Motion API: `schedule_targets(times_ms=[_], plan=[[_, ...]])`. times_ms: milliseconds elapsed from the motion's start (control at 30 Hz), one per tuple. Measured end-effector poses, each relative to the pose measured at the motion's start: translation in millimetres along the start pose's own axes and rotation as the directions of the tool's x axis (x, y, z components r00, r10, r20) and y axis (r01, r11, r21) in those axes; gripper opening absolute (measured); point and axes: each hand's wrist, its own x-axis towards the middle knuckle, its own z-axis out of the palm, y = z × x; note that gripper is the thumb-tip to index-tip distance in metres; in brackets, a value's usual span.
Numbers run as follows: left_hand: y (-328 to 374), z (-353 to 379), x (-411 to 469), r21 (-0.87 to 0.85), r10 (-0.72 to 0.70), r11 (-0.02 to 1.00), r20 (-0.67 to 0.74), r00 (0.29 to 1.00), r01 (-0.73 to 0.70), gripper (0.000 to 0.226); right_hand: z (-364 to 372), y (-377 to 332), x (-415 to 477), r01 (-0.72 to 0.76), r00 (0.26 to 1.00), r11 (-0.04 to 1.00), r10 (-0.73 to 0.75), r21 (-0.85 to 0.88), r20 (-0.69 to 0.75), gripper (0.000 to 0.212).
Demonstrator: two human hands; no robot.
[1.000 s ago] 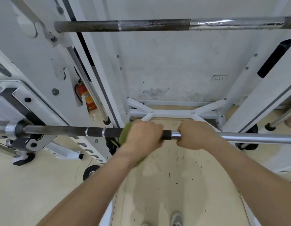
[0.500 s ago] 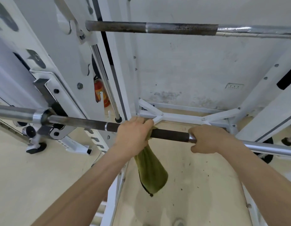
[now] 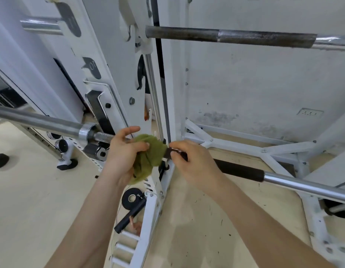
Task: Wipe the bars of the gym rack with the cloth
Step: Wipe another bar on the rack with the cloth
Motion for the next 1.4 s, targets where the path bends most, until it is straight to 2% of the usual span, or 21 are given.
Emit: schedule_targets(times_ms=[33,67,167,300,367,467,500,533,600,633,700,767,833,900,967,1033,1133,1167,1267,1333,1400], plan=[[6,3,-9,-0.189,-0.058,0.979,0.088,0.994,0.073,0.044,0,-8,0,-0.068,0.998,0.989,0.065,0.134,0.023,0.027],[10,6,-15,-0.3,-0.071,0.946,0.185,0.98,0.125,0.04,-1,-15,1,-0.139,0.989,0.954,0.121,0.266,0.085,0.034],[14,14,-23,-0.421,0.004,0.888,0.406,0.914,0.184,0.034,-14,-21,4,-0.267,0.956,0.808,0.156,0.525,0.247,0.068],[25,16,-18,-0.556,0.213,0.816,0.544,0.812,0.158,0.035,-32,-9,2,-0.338,0.94,0.626,0.189,0.703,0.283,0.077],[33,24,-19,-0.565,0.303,0.822,0.541,0.784,0.073,0.029,-35,-4,-3,-0.36,0.933,0.485,0.21,0.797,0.294,0.081],[45,31,-20,-0.44,0.287,0.893,0.402,0.869,-0.092,0.03,-47,-2,-10,-0.269,0.934,0.314,0.316,0.911,0.167,0.061],[47,31,-18,-0.318,0.256,0.937,0.337,0.906,-0.147,0.031,-53,1,-12,-0.217,0.928,0.336,0.361,0.916,0.088,0.05],[47,32,-16,-0.173,0.234,0.966,0.267,0.935,-0.193,0.03,-59,4,-14,-0.169,0.921,0.42,0.391,0.892,-0.009,0.041],[43,36,-13,0.038,0.263,0.961,0.169,0.95,-0.273,0.024,-71,9,-17,-0.087,0.895,0.658,0.382,0.748,-0.232,0.029],[42,41,-13,0.083,0.291,0.948,0.153,0.944,-0.306,0.021,-76,11,-18,-0.048,0.875,0.756,0.347,0.653,-0.338,0.024],[39,51,-13,0.098,0.339,0.931,0.13,0.932,-0.352,0.018,-83,11,-20,0.011,0.844,0.876,0.25,0.481,-0.474,0.019],[39,59,-9,0.101,0.376,0.918,0.091,0.922,-0.385,0.019,-85,12,-22,0.017,0.849,0.942,0.164,0.336,-0.502,0.016],[39,64,-3,0.144,0.421,0.893,0.065,0.905,-0.426,0.02,-82,15,-24,-0.044,0.903,0.982,0.117,0.183,-0.413,0.016],[41,66,4,0.19,0.458,0.869,0.043,0.888,-0.457,0.02,-76,15,-21,-0.112,0.981,0.994,0.112,0.009,-0.156,0.038],[46,66,13,0.238,0.486,0.844,0.035,0.873,-0.48,0.019,-64,17,-14,-0.108,0.985,0.964,0.136,-0.243,0.103,0.066],[55,63,20,0.269,0.529,0.813,0.03,0.848,-0.517,0.017,-47,18,-6,-0.012,0.98,0.924,0.087,-0.383,0.178,0.068],[65,45,35,0.29,0.572,0.781,0.022,0.82,-0.553,0.01,-27,13,9,0.057,0.998,0.929,-0.053,-0.365,0.023,0.024],[64,34,41,0.342,0.571,0.759,0.06,0.819,-0.554,0.008,-23,8,13,0.069,0.997,0.94,-0.08,-0.334,-0.019,0.017],[42,-10,56,0.622,0.517,0.597,0.185,0.836,-0.507,0.011,-6,-19,30,0.106,0.985,0.994,-0.106,-0.009,-0.138,0.024],[26,-46,67,0.759,0.509,0.457,0.205,0.836,-0.464,0.013,8,-38,47,0.156,0.976,0.972,-0.124,0.177,-0.18,0.028],[16,-78,81,0.812,0.531,0.386,0.192,0.826,-0.437,0.014,29,-48,64,0.093,0.996,0.987,-0.09,0.132,-0.026,0.046]])
